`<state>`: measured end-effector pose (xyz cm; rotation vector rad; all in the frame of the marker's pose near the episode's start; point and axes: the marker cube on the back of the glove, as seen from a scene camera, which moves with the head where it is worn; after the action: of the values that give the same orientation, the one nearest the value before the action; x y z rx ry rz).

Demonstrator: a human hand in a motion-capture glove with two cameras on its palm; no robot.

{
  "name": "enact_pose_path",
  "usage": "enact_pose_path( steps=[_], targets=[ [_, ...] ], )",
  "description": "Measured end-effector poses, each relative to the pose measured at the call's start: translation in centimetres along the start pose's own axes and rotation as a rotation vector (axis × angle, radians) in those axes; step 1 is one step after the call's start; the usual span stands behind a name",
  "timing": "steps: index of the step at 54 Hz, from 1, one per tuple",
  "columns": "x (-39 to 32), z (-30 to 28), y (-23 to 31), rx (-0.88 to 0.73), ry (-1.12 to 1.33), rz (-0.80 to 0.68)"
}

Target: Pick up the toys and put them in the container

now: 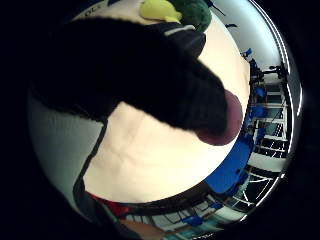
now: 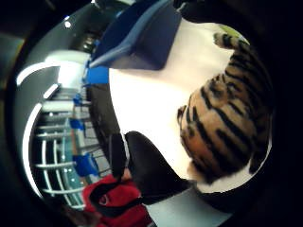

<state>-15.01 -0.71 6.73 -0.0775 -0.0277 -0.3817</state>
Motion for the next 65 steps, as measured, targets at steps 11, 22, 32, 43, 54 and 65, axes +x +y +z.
enact_pose_path(
  steps=[11,22,32,43,54,65],
  targets=[
    [-0.3,2.6,-0.4,-0.282,0.122,0.041],
    [-0.5,3.3,0.4,-0.316,0.184,0.038],
    [-0.2,3.4,1.2,-0.143,0.272,-0.035],
    [0.7,-0.8,2.2,-0.053,0.082,0.051],
    [0.5,-7.8,0.9,0.018,0.102,0.085],
    [-3.0,-14.0,-4.0,0.113,0.128,-0.044]
  ],
)
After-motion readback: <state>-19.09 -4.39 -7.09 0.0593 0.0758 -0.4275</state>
